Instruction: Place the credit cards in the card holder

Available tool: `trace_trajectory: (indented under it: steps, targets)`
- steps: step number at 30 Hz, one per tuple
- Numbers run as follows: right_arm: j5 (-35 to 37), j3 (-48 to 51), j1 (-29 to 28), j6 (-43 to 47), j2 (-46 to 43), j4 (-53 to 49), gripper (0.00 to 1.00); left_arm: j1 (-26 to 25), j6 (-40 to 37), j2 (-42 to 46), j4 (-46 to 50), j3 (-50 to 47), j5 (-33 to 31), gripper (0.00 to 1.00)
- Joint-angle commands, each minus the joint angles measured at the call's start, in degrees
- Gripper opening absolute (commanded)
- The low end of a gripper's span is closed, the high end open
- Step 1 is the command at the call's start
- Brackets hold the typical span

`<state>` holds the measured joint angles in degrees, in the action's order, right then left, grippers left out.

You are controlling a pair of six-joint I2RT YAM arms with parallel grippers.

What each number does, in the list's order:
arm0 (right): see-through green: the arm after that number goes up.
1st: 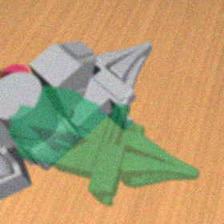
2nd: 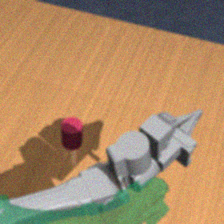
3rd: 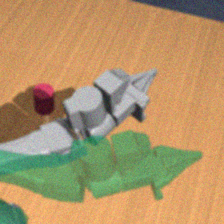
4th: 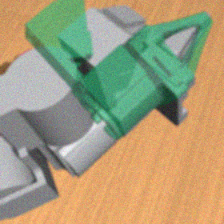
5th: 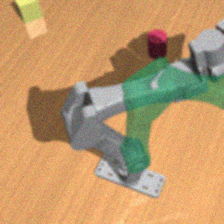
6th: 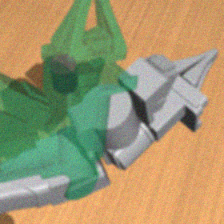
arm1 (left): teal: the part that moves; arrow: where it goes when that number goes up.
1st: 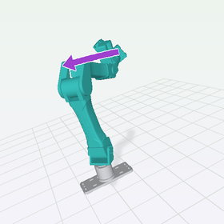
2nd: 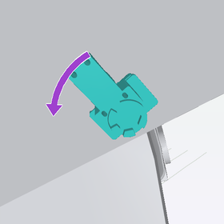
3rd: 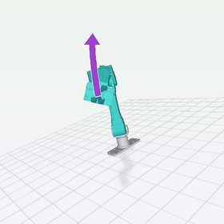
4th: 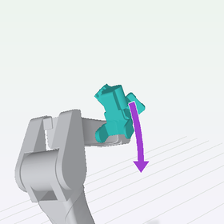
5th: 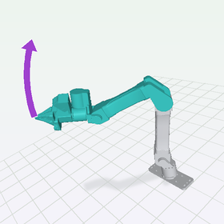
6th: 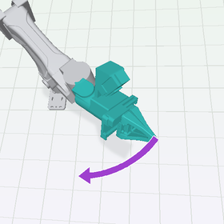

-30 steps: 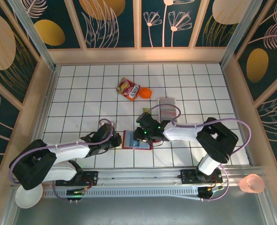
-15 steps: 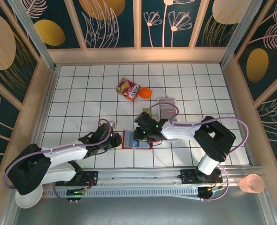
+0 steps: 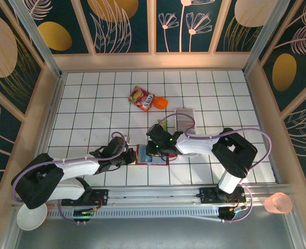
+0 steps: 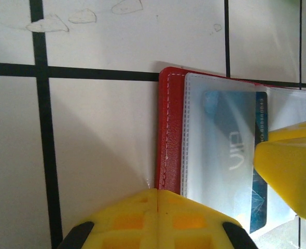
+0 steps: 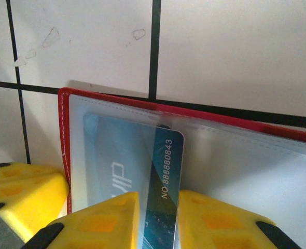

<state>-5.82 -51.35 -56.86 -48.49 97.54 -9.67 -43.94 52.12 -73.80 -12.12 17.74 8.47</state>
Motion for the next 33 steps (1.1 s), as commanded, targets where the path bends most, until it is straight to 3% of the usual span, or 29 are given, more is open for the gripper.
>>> trace_trajectory:
  steps: [1,17,26,33]
  targets:
    - [0.1,-2.4,-1.3,0.3,2.2,-0.7,0.24,-0.3,0.2,-1.0,-1.1,-1.1,2.1,0.00]
    - [2.5,-7.2,-3.6,0.2,3.6,-3.8,0.27,-0.4,1.3,-0.1,-2.1,-1.6,2.6,0.00]
    - [5.5,-4.2,-3.6,-0.8,-0.7,-4.4,0.29,-0.4,1.7,2.9,1.1,-1.8,-1.5,0.01]
    - [9.8,-2.6,-3.6,-0.7,-5.5,-7.3,0.32,-0.4,0.3,7.7,6.7,-0.1,-5.5,0.15]
